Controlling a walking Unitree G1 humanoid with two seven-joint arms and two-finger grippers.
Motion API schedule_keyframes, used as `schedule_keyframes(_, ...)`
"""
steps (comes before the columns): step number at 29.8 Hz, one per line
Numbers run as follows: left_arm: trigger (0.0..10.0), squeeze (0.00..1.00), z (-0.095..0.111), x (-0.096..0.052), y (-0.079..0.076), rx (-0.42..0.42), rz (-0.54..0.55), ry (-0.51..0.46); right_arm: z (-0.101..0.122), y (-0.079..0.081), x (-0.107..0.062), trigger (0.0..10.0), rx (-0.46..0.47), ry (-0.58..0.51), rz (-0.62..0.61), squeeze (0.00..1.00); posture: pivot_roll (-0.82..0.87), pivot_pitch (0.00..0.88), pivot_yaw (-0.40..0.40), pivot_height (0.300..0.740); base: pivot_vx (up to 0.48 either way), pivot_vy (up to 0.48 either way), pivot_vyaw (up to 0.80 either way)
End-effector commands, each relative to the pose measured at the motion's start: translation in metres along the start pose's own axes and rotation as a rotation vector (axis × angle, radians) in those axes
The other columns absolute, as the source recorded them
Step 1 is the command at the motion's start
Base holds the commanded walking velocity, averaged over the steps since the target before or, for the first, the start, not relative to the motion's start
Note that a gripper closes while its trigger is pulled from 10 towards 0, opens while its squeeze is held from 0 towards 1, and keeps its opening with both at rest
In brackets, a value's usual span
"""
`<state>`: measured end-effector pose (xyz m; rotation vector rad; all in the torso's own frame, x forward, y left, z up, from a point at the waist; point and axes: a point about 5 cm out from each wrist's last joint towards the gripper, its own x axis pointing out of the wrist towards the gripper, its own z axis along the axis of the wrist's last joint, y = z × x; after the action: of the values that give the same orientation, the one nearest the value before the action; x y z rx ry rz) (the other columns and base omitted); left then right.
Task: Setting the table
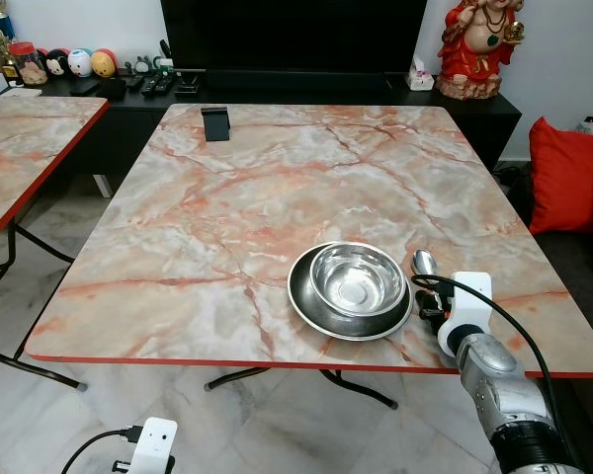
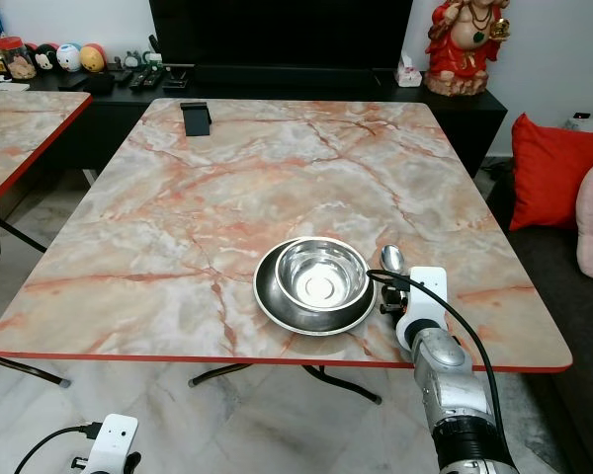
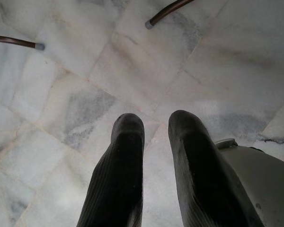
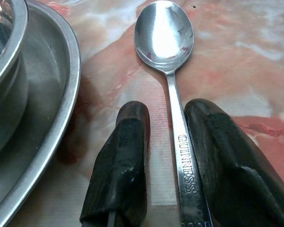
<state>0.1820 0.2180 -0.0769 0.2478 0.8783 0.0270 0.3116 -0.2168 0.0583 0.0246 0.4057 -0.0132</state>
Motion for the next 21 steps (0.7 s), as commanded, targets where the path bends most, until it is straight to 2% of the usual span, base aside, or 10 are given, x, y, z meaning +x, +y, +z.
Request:
schedule_keyframes(1, 10.0, 0.0, -0.0008, -0.0001, 0.0019, 0.02, 0.0, 0.006, -0.008, 0.0044, 0.0012, 10.0, 0.003, 0.046, 0.015, 0.0, 0.02, 0.0, -0.009, 0.731, 0.0, 0.0, 0.0)
schedule_keyframes(21, 10.0, 0.0, -0.0013, -0.0003, 0.0022, 0.024, 0.0, 0.007, -0.0106, 0.0098, 0.0012, 10.0, 0.006, 0.064, 0.046, 0.0, 0.02, 0.0, -0.009, 0.731, 0.0, 0.0, 0.0)
